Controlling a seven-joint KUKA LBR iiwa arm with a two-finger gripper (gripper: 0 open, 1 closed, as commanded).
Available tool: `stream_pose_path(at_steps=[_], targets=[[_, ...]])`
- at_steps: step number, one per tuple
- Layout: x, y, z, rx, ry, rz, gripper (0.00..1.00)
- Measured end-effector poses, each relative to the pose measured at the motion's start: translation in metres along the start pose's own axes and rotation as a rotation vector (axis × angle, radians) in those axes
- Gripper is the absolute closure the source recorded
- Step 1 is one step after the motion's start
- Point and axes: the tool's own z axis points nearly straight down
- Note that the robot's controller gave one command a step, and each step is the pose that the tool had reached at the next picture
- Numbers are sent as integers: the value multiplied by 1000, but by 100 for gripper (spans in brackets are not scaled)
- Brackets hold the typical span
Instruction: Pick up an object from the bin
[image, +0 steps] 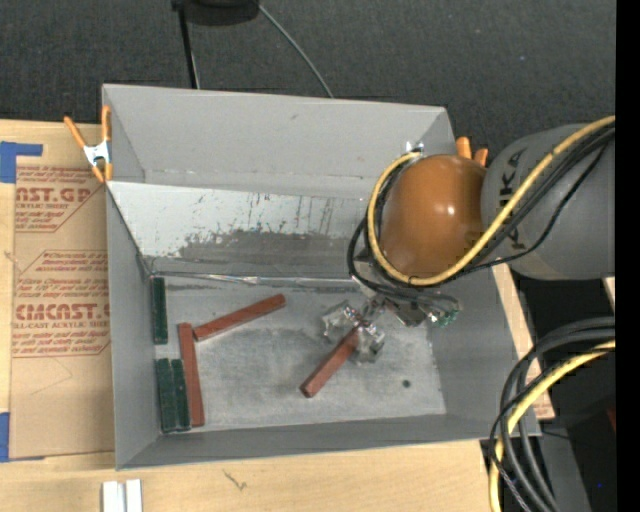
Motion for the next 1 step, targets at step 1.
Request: stream_pose_path(at_steps=[1], targets=[[-1,-1,-16,6,-6,1,100]])
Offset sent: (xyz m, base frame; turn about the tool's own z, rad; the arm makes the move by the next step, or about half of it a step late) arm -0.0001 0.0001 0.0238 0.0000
